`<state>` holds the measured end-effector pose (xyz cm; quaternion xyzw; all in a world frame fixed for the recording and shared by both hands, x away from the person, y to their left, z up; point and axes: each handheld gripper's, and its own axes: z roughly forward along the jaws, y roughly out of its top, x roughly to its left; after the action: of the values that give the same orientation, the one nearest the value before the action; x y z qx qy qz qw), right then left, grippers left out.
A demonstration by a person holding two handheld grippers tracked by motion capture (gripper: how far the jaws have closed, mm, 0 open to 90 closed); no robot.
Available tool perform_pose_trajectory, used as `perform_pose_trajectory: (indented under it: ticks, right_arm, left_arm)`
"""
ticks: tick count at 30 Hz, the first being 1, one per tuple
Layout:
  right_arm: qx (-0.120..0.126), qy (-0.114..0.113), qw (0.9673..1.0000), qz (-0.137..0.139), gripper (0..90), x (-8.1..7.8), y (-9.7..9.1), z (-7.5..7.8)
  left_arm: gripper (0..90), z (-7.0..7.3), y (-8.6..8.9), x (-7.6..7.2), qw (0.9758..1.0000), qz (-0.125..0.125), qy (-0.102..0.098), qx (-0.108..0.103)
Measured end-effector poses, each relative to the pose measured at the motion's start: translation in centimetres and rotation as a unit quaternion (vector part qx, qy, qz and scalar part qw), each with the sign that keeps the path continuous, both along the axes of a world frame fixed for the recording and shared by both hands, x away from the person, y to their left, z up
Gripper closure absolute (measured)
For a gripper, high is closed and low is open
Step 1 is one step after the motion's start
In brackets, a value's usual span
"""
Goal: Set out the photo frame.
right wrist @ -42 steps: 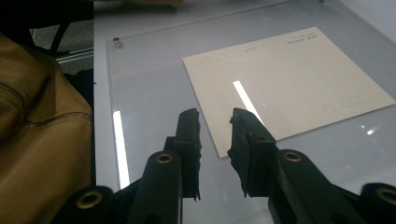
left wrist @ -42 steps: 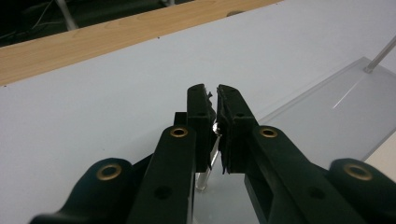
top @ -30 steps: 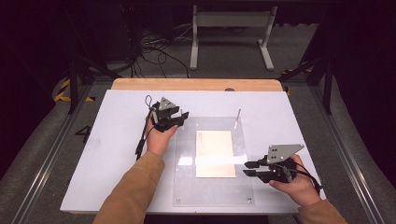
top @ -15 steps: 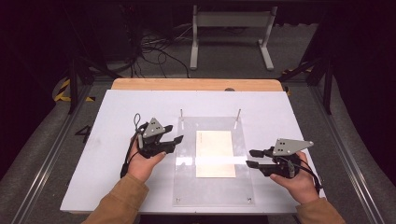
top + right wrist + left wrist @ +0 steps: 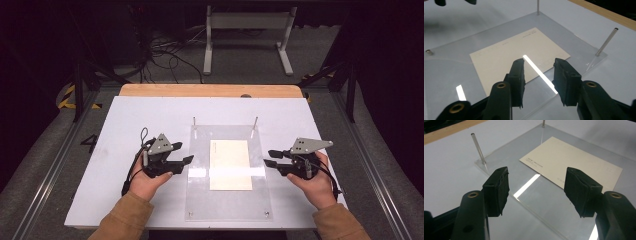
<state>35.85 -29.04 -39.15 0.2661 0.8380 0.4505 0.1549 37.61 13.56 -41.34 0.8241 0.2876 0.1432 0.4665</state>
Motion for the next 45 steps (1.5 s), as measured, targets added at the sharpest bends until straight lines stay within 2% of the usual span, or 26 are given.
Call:
perform_pose_trajectory:
  ticks: [2,5,6,8,9,10,13,17,19,21,22,23,27,28,29,31,36,43,45]
  right_arm:
    - [0.001,-0.005,0.9999,-0.009,63.0,1.1,0.0,-0.3]
    - [0.0,-0.011,0.9998,-0.018,63.1,1.9,0.0,-0.5]
    - [-0.004,-0.012,0.9995,-0.031,63.3,3.1,0.1,-0.4]
    - [-0.01,-0.013,0.9992,-0.036,66.0,4.0,0.1,-0.4]
    - [-0.01,-0.013,0.9992,-0.036,66.0,4.0,0.1,-0.4]
    - [-0.022,-0.006,0.9985,-0.051,68.4,5.0,0.1,-0.3]
    - [-0.017,0.006,0.9981,-0.06,68.4,6.3,0.3,-0.3]
    - [-0.02,-0.007,0.997,-0.075,67.0,7.4,0.4,-0.4]
    - [-0.01,-0.008,0.9955,-0.094,63.2,8.3,0.6,-0.4]
    - [0.023,-0.006,0.9929,-0.117,58.6,8.9,0.7,-0.3]
    - [0.023,-0.006,0.9929,-0.117,58.6,8.9,0.7,-0.3]
    - [0.039,-0.008,0.9907,-0.13,56.4,9.7,0.7,-0.3]
    - [0.041,-0.013,0.9904,-0.131,60.4,10.5,0.6,-0.3]
    - [0.034,-0.016,0.9916,-0.124,62.5,10.7,0.7,-0.4]
    - [0.022,-0.037,0.9927,-0.113,65.3,11.0,0.8,-0.6]
    - [0.013,-0.048,0.9931,-0.106,65.6,11.5,0.9,-0.7]
    - [0.0,-0.038,0.9903,-0.134,60.1,13.2,1.2,-1.6]
    - [0.0,-0.023,0.9919,-0.125,66.0,14.3,1.9,-3.0]
    - [-0.001,-0.023,0.992,-0.124,67.3,14.4,2.0,-3.2]
  left_arm:
    - [36.9,-0.4,0.5,-0.4,0.9998,-0.01,0.015,-0.01]
    - [36.3,-0.6,0.9,-0.8,0.9998,-0.009,0.015,-0.005]
    - [36.1,-0.8,1.3,-1.2,0.9998,-0.01,0.017,-0.004]
    - [35.9,-1.0,1.5,-1.6,0.9998,-0.007,0.021,-0.003]
    - [35.9,-1.0,1.5,-1.6,0.9998,-0.007,0.021,-0.003]
    - [35.7,-1.1,1.7,-1.9,0.9998,-0.005,0.019,0.001]
    - [35.5,-1.2,1.9,-2.4,0.9997,-0.002,0.023,0.005]
    - [35.4,-1.3,2.3,-2.9,0.9997,0.003,0.024,0.006]
    - [35.2,-1.4,2.7,-3.5,0.9996,0.009,0.028,-0.001]
    - [35.0,-1.4,3.0,-3.8,0.9996,0.009,0.028,-0.001]
    - [34.9,-1.4,3.0,-3.8,0.9996,0.009,0.028,-0.001]
    - [34.8,-1.4,3.2,-4.1,0.9995,0.012,0.03,-0.001]
    - [34.6,-1.5,3.3,-4.3,0.9994,0.014,0.03,-0.001]
    - [34.6,-1.6,3.2,-4.3,0.9994,0.012,0.032,-0.003]
    - [34.6,-1.6,3.2,-4.3,0.9994,0.011,0.032,-0.002]
    - [34.4,-1.6,3.0,-4.3,0.9995,0.009,0.03,-0.002]
    - [34.1,-1.6,2.8,-4.5,0.9994,0.001,0.033,-0.006]
    - [33.8,-2.1,3.1,-4.7,0.9991,0.007,0.042,-0.008]
    - [33.6,-2.1,3.2,-4.7,0.9992,0.005,0.038,-0.007]
